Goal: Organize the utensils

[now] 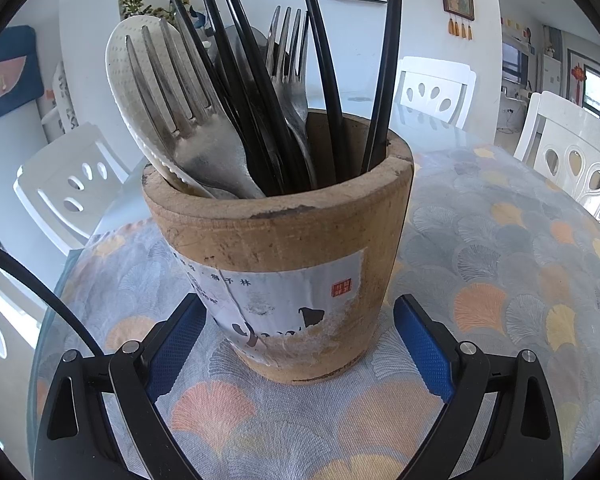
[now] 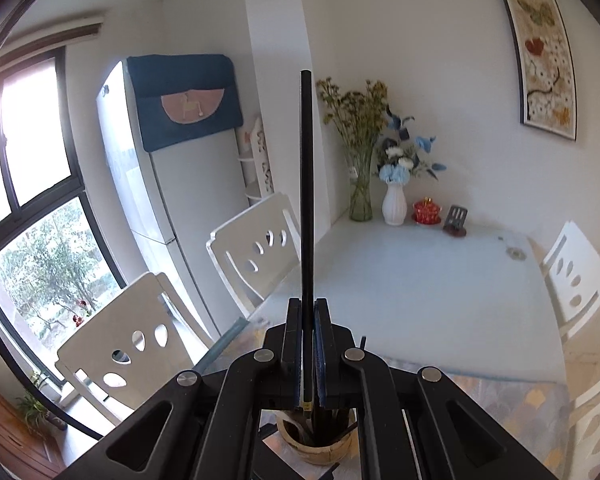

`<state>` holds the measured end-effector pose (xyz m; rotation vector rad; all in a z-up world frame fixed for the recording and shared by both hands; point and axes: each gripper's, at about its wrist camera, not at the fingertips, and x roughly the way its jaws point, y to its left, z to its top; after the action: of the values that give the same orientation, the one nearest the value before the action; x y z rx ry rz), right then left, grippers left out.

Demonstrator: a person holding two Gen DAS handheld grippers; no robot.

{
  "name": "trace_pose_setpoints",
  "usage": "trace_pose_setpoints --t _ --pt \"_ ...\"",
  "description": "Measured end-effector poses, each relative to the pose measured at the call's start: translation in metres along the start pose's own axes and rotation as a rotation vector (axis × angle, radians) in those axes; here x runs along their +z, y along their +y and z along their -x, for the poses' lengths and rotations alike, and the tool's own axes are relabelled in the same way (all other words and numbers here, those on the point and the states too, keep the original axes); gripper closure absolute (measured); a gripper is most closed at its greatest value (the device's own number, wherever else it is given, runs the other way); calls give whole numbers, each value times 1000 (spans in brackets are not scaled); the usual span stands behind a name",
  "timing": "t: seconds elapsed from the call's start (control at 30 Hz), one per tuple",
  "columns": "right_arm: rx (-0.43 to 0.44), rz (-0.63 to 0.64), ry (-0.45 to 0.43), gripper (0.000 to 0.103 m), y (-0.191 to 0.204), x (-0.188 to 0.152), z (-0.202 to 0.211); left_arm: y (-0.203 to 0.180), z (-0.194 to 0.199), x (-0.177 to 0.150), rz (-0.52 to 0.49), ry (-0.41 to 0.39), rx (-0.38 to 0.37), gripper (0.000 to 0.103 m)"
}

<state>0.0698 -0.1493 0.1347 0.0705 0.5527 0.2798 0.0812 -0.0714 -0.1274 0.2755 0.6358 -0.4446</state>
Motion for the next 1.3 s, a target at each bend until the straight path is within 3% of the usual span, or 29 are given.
trace_pose_setpoints --t 0.27,0.47,0.57,0.63,0.77,1.0,1.07,1.13,1.3 --pt "-4 -18 62 98 -5 -24 -26 0 0 0 -4 2 7 8" --pt "17 -35 189 87 -11 -41 -43 -1 -1 0 -8 3 11 8" --pt "44 -88 152 74 -23 -39 -26 -1 -1 0 -7 2 11 8" --pt "46 -119 98 55 -30 -36 -9 -1 -1 0 -8 2 11 8" --pt "59 -128 1 53 -33 -34 25 -2 0 0 -11 1 16 8" --pt "23 -144 -43 50 -34 -43 71 1 0 0 5 -1 10 8" --pt "7 -158 -74 43 -38 -52 88 5 1 0 22 -4 4 8" --pt "-6 -200 -123 27 -43 -66 103 6 1 0 28 11 1 8" --pt "-48 -237 -148 26 -52 -99 117 -4 10 -11 -39 51 43 8"
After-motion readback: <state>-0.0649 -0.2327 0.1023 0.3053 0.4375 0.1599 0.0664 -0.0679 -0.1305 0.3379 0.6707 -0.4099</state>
